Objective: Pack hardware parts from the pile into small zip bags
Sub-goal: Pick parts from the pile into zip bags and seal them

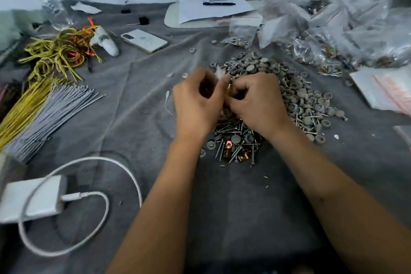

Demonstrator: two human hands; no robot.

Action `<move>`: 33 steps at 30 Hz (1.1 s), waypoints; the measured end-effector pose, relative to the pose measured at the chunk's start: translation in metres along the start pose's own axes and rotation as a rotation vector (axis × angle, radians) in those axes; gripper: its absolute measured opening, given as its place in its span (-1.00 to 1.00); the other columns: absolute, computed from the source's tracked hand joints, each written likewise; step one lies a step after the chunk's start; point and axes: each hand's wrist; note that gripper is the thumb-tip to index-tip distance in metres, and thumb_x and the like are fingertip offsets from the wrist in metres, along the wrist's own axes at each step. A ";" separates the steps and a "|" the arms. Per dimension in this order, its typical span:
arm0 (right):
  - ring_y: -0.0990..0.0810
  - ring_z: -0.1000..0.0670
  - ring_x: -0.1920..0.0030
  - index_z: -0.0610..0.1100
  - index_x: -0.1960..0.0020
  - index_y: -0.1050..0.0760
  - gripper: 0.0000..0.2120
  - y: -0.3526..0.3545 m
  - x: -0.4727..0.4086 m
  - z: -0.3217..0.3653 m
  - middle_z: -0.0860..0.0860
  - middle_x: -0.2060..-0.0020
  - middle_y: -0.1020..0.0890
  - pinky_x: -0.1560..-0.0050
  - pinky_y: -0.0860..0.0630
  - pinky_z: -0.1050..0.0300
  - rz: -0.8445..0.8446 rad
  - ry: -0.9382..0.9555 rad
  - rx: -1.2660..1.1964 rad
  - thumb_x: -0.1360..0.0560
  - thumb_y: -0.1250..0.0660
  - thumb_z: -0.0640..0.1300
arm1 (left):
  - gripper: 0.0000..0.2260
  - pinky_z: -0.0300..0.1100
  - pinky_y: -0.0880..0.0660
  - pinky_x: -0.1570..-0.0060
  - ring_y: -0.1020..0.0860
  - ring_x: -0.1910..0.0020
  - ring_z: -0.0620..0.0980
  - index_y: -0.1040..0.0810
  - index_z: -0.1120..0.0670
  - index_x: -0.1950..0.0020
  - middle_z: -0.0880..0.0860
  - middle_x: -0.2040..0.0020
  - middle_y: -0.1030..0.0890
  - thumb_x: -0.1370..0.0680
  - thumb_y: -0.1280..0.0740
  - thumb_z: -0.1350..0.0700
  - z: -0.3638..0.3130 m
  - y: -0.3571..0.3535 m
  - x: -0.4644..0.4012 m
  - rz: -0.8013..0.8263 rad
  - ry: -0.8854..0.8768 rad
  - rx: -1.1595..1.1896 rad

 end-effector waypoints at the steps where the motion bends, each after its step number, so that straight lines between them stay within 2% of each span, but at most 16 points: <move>1: -0.49 0.11 0.49 -0.10 0.45 -0.52 -0.65 0.000 0.000 0.000 0.11 0.53 -0.54 0.37 -0.33 0.31 -0.017 0.010 0.002 -0.43 -0.57 -0.13 | -0.73 0.06 -0.55 0.35 -0.59 0.38 0.07 -0.57 0.16 0.22 0.04 0.38 -0.59 -0.59 -0.45 0.03 0.001 0.000 0.000 0.007 0.026 0.028; 3: -0.44 0.06 0.49 -0.16 0.44 -0.50 -0.60 0.001 0.001 0.000 0.02 0.52 -0.54 0.36 -0.35 0.24 -0.035 0.033 -0.034 -0.44 -0.58 -0.06 | -0.70 0.06 -0.53 0.39 -0.57 0.41 0.13 -0.59 0.21 0.22 0.07 0.40 -0.59 -0.63 -0.37 0.04 0.003 0.000 -0.001 0.027 0.078 0.109; 6: -0.45 0.01 0.45 -0.22 0.35 -0.56 -0.61 0.003 0.002 0.001 -0.04 0.48 -0.55 0.36 -0.36 0.20 -0.041 0.030 -0.117 -0.54 -0.49 0.00 | -0.71 -0.08 -0.49 0.38 -0.54 0.43 0.04 -0.60 0.25 0.19 0.09 0.38 -0.60 -0.67 -0.33 0.12 0.006 0.005 -0.002 0.032 0.161 0.252; 9: -0.53 0.05 0.37 -0.20 0.25 -0.61 -0.72 0.005 0.001 -0.002 0.00 0.41 -0.59 0.29 -0.45 0.09 -0.099 0.016 -0.065 -0.60 -0.41 -0.11 | -0.85 0.05 -0.54 0.29 -0.57 0.34 0.07 -0.61 0.18 0.15 0.17 0.30 -0.64 -0.61 -0.39 0.17 0.003 0.007 -0.002 0.033 0.190 0.285; 11: -0.60 0.01 0.25 -0.23 0.17 -0.64 -0.83 0.005 0.001 -0.003 -0.03 0.29 -0.65 0.15 -0.54 0.01 -0.122 0.051 -0.022 -0.57 -0.41 -0.20 | -0.92 0.11 -0.58 0.26 -0.58 0.32 0.08 -0.59 0.14 0.14 0.17 0.27 -0.64 -0.52 -0.45 0.18 -0.001 0.004 0.000 0.069 0.159 0.214; 14: -0.65 -0.02 0.13 -0.25 0.10 -0.65 -0.96 0.003 0.002 -0.001 -0.05 0.18 -0.67 0.06 -0.61 -0.07 -0.143 0.115 -0.003 -0.50 -0.44 -0.27 | -0.89 0.05 -0.58 0.27 -0.57 0.34 -0.01 -0.53 0.16 0.17 0.02 0.32 -0.61 -0.45 -0.45 0.20 -0.006 -0.002 0.004 0.058 0.103 0.035; 17: -0.67 0.02 0.20 -0.21 0.11 -0.64 -0.95 0.006 0.001 -0.002 -0.01 0.21 -0.68 0.16 -0.63 0.01 -0.234 0.098 -0.035 -0.48 -0.48 -0.23 | -0.88 -0.07 -0.54 0.29 -0.55 0.35 -0.06 -0.52 0.18 0.19 0.00 0.34 -0.58 -0.42 -0.43 0.18 -0.008 -0.002 0.005 0.019 0.120 -0.009; 20: -0.64 0.04 0.28 -0.18 0.14 -0.58 -0.93 0.010 0.001 -0.002 0.00 0.26 -0.65 0.26 -0.61 0.08 -0.327 0.064 0.015 -0.42 -0.46 -0.27 | -0.85 -0.35 -0.35 0.41 -0.46 0.42 -0.17 -0.49 0.07 0.27 -0.08 0.42 -0.51 -0.39 -0.44 0.20 -0.011 0.005 0.004 -0.077 0.067 -0.097; 22: -0.60 0.06 0.31 -0.16 0.15 -0.54 -0.90 0.012 0.001 -0.002 0.02 0.29 -0.61 0.29 -0.57 0.16 -0.383 -0.002 0.026 -0.38 -0.43 -0.29 | -0.86 -0.33 -0.33 0.41 -0.45 0.42 -0.14 -0.47 0.06 0.28 -0.09 0.42 -0.49 -0.35 -0.43 0.20 -0.014 0.011 0.003 -0.128 -0.002 -0.164; 24: -0.59 0.05 0.30 -0.16 0.14 -0.51 -0.88 0.010 0.001 -0.001 0.02 0.29 -0.61 0.28 -0.57 0.15 -0.389 -0.071 0.003 -0.38 -0.42 -0.29 | -0.87 -0.20 -0.37 0.41 -0.46 0.42 -0.07 -0.47 0.12 0.26 -0.04 0.41 -0.50 -0.33 -0.41 0.22 -0.019 0.013 0.004 -0.158 -0.093 -0.238; 26: -0.61 0.01 0.26 -0.15 0.10 -0.49 -0.83 0.007 0.002 0.001 -0.01 0.24 -0.62 0.23 -0.60 0.08 -0.298 -0.079 -0.059 -0.43 -0.47 -0.28 | -0.89 -0.03 -0.42 0.37 -0.48 0.39 0.04 -0.46 0.17 0.24 0.03 0.38 -0.51 -0.34 -0.39 0.26 -0.022 0.016 0.003 -0.208 -0.154 -0.286; 29: -0.64 0.00 0.22 -0.14 0.00 -0.47 -0.66 0.010 0.005 0.006 0.01 0.19 -0.64 0.20 -0.62 0.13 -0.066 -0.007 -0.172 -0.43 -0.60 -0.06 | -0.92 0.11 -0.43 0.27 -0.48 0.31 0.11 -0.47 0.19 0.22 0.09 0.30 -0.53 -0.37 -0.36 0.29 -0.022 0.030 -0.002 -0.383 -0.186 -0.303; 31: -0.60 0.06 0.13 -0.09 0.01 -0.57 -0.64 0.013 0.005 0.009 0.11 0.16 -0.64 0.08 -0.59 0.11 0.178 0.090 -0.048 -0.37 -0.61 0.07 | -0.95 0.12 -0.46 0.25 -0.50 0.24 0.12 -0.50 0.19 0.18 0.09 0.23 -0.54 -0.39 -0.35 0.27 -0.020 0.040 -0.005 -0.535 -0.195 -0.355; 33: -0.50 0.16 0.02 0.03 0.04 -0.67 -0.69 0.011 0.007 0.012 0.21 0.14 -0.62 -0.12 -0.45 0.18 0.457 0.187 0.090 -0.33 -0.62 0.15 | -0.95 0.12 -0.48 0.19 -0.52 0.18 0.16 -0.54 0.21 0.15 0.11 0.17 -0.56 -0.40 -0.34 0.25 -0.017 0.045 -0.006 -0.598 -0.173 -0.412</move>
Point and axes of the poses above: each hand's wrist, its own x-axis away from the middle knuckle, its own y-axis out of the back of the hand, z = x × y
